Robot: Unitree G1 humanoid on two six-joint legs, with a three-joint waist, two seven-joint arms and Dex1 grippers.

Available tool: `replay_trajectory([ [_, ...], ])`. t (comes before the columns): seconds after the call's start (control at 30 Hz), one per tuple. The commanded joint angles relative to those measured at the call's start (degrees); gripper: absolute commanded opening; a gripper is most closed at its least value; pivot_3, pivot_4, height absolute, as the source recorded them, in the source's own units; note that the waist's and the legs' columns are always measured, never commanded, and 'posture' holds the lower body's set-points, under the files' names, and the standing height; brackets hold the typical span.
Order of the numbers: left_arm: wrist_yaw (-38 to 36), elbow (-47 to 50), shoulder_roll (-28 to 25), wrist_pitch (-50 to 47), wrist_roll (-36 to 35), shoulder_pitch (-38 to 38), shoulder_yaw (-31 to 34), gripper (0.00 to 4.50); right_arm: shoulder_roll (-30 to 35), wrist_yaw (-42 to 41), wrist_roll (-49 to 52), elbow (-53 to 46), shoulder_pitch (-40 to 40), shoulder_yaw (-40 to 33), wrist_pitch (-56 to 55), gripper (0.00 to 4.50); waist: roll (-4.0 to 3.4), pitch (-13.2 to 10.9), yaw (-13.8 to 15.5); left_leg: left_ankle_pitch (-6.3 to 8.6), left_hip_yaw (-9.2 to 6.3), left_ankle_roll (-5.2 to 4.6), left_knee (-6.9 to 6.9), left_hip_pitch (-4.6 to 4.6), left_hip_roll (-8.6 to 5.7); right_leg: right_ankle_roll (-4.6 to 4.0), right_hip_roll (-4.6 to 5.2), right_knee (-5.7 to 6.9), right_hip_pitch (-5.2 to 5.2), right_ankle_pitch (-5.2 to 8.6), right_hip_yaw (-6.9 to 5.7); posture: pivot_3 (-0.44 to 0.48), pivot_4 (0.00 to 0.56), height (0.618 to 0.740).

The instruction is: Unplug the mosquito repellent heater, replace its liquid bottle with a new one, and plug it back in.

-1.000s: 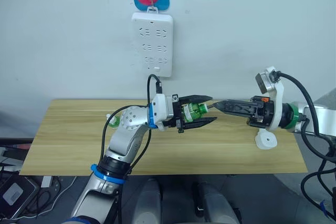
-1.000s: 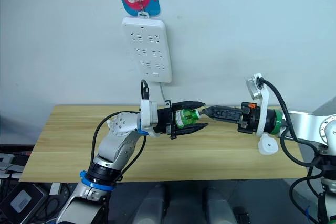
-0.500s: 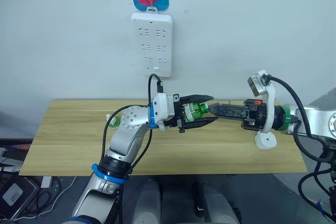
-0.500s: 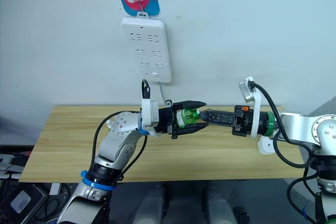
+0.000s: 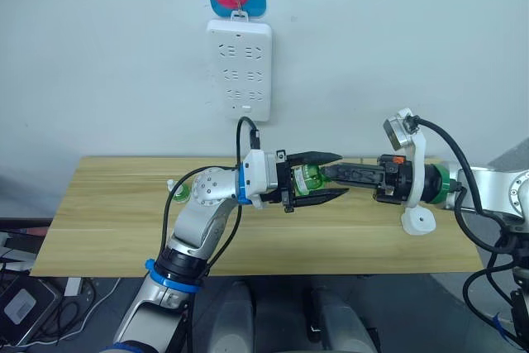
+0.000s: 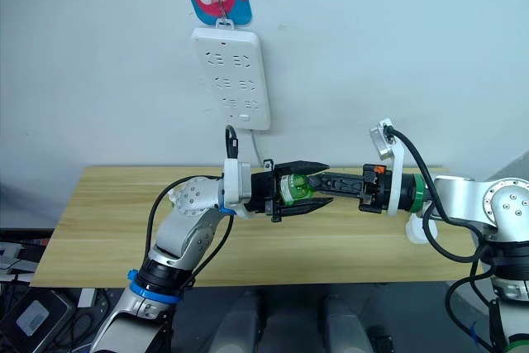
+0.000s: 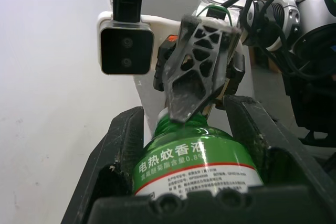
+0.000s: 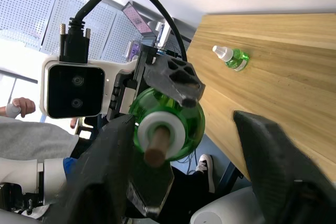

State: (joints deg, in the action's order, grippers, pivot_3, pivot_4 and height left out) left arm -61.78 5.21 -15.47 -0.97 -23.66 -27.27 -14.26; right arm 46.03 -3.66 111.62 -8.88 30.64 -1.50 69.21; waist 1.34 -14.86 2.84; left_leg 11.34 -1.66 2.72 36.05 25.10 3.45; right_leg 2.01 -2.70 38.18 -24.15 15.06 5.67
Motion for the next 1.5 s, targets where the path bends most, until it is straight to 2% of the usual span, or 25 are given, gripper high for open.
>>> replay_trajectory([
  [0.03, 0.2, 3.2, 0.3, 0.3, -0.5, 0.2, 0.0, 2.26, 0.0, -0.2, 1.4, -1.4, 1.0, -0.3, -0.4, 1.43, 0.00, 0.0, 0.0, 0.00, 0.00, 0.00, 0.00, 0.00, 0.01, 0.00, -0.01, 0.01, 0.00, 0.00, 0.00, 0.184, 0.245, 0.740],
  [0.1, 0.2, 3.2, 0.3, 0.3, -0.4, 0.3, 0.0, 2.26, 0.0, -0.6, 1.4, -1.3, 1.1, -0.2, -0.3, 0.82, 0.00, 0.0, 0.0, 0.00, -0.01, 0.00, 0.00, 0.00, 0.01, 0.00, -0.01, 0.01, 0.00, 0.00, -0.01, 0.184, 0.246, 0.740],
  [0.4, 0.9, 2.8, 0.4, 1.1, 0.4, 0.6, 0.0, 2.26, 0.4, -1.2, 1.4, -1.2, 0.8, -0.5, -0.1, 0.83, 0.00, 0.0, 0.1, 0.00, -0.01, 0.00, 0.00, 0.00, 0.01, 0.00, -0.01, 0.01, 0.00, 0.00, -0.01, 0.181, 0.245, 0.740],
  [0.47, 0.9, 2.4, 0.3, 1.6, 0.7, 0.5, 0.2, 2.98, 0.4, -0.9, 1.4, -1.1, 0.6, -0.8, -0.3, 0.83, 0.00, 0.0, 0.1, 0.00, 0.00, 0.00, 0.00, 0.00, 0.01, 0.00, -0.01, 0.01, 0.00, 0.00, 0.00, 0.180, 0.245, 0.740],
  [0.63, 1.1, 2.1, -0.3, 1.1, 0.3, 0.5, 0.9, 4.44, 1.0, -0.7, 1.4, -0.8, -0.4, -1.7, -0.4, 0.83, 0.00, 0.0, 0.1, 0.00, -0.01, 0.00, 0.00, 0.00, 0.01, 0.00, -0.01, 0.01, 0.00, 0.00, -0.01, 0.183, 0.242, 0.740],
  [0.77, 1.1, 3.2, -2.2, -0.3, -0.6, 1.0, 2.2, 4.50, 3.3, 0.4, 1.4, -0.4, -2.3, -2.6, -0.8, 0.83, 0.00, 0.0, 0.1, 0.00, -0.01, 0.00, 0.00, 0.00, 0.01, -0.02, -0.01, 0.02, 0.00, -0.01, -0.01, 0.198, 0.238, 0.740],
  [0.9, -2.8, 5.4, -7.9, -0.4, -0.6, 3.2, 2.7, 4.50, 7.1, 3.6, -2.4, 0.4, -5.0, -3.3, -2.4, 0.83, -0.01, 0.0, 0.1, 0.00, 0.01, 0.00, -0.02, -0.01, 0.02, -0.08, -0.01, 0.01, 0.00, -0.05, 0.00, 0.217, 0.237, 0.740],
  [1.03, -4.0, 4.8, -14.2, -1.9, 3.7, 4.7, 1.6, 4.50, 8.7, 2.2, -20.7, 0.7, -4.5, 0.1, -2.5, 0.83, -0.03, 0.0, 0.1, -0.01, 0.02, 0.00, -0.01, -0.09, 0.04, -0.05, -0.01, 0.09, 0.00, 0.00, 0.00, 0.218, 0.231, 0.740],
  [1.13, -3.3, 3.6, -16.0, -0.9, 7.8, 5.6, 0.3, 4.50, 10.2, -2.0, -37.3, 1.3, -3.3, 6.5, -3.9, 0.83, -0.05, 0.0, 0.1, -0.01, 0.06, 0.00, 0.01, -0.14, 0.02, -0.07, -0.01, 0.23, -0.03, 0.02, 0.05, 0.218, 0.225, 0.740],
  [1.23, -2.3, 1.6, -15.8, 3.0, 11.9, 5.6, -0.8, 4.50, 11.7, -10.0, -55.5, 2.6, -1.4, 15.5, -9.9, 0.83, -0.05, 0.0, 0.2, -0.01, 0.13, 0.00, 0.02, -0.16, 0.02, -0.10, 0.01, 0.30, -0.08, 0.04, 0.09, 0.224, 0.222, 0.740],
  [1.3, -1.3, 0.2, -15.1, 4.6, 13.8, 5.1, -1.3, 4.50, 10.4, -13.8, -64.4, 6.1, 0.4, 19.7, -13.6, 0.83, -0.06, 0.0, 0.2, -0.01, 0.16, 0.00, 0.02, -0.17, 0.04, -0.12, 0.01, 0.36, -0.13, 0.06, 0.09, 0.228, 0.221, 0.740],
  [1.5, -0.5, -0.6, -13.2, 3.4, 14.0, 4.8, -2.0, 4.50, 5.4, -22.8, -84.3, 17.8, 4.4, 26.2, -25.9, 0.83, -0.05, 0.0, 0.3, -0.01, 0.17, 0.00, 0.00, -0.17, 0.04, -0.16, -0.02, 0.52, -0.22, 0.08, 0.08, 0.241, 0.231, 0.740],
])
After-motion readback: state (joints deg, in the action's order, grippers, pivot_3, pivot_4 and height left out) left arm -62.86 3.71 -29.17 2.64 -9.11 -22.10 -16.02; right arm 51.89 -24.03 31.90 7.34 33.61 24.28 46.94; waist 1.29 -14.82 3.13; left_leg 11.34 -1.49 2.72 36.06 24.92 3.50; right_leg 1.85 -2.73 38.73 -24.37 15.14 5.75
